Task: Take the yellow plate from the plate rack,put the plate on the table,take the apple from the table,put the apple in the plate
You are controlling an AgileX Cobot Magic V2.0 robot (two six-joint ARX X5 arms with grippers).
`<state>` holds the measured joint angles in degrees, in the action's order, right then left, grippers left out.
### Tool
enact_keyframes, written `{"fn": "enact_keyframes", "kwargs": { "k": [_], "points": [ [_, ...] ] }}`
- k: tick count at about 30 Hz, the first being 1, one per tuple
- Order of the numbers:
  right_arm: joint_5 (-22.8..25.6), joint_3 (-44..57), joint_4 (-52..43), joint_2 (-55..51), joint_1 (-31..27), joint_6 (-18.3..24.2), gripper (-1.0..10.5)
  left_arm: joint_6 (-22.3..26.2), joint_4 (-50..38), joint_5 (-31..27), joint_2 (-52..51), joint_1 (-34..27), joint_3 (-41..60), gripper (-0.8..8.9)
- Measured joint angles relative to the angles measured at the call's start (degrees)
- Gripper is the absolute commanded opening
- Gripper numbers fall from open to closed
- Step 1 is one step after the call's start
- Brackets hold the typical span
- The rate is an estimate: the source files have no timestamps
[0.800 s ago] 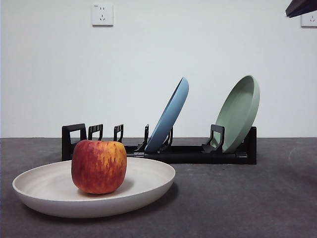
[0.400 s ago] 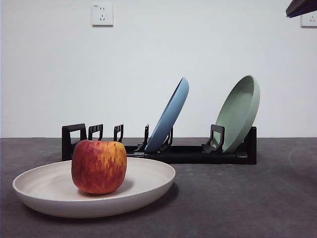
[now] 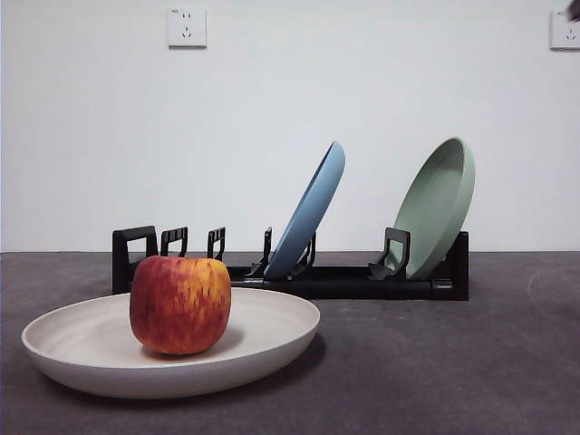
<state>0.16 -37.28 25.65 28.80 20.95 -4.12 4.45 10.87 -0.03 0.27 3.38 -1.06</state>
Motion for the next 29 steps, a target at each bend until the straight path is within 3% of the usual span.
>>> {"fn": "enact_keyframes", "kwargs": {
  "k": [5, 9, 16, 29],
  "points": [
    [-1.6, 5.6, -3.3, -6.5, -10.1, 3.4, 0.0, 0.0, 0.0, 0.0, 0.0, 0.0, 0.0, -0.03],
    [-1.6, 12.6, -9.7, -11.8, -13.9, 4.7, 0.0, 0.0, 0.0, 0.0, 0.0, 0.0, 0.0, -0.03],
    [-1.7, 25.6, -19.9, -19.0, -14.9, 5.4, 0.0, 0.0, 0.0, 0.0, 0.0, 0.0, 0.0, -0.03],
    [-1.6, 34.3, -20.2, -25.0, -14.9, 5.4, 0.0, 0.0, 0.0, 0.0, 0.0, 0.0, 0.0, -0.03]
  ]
}}
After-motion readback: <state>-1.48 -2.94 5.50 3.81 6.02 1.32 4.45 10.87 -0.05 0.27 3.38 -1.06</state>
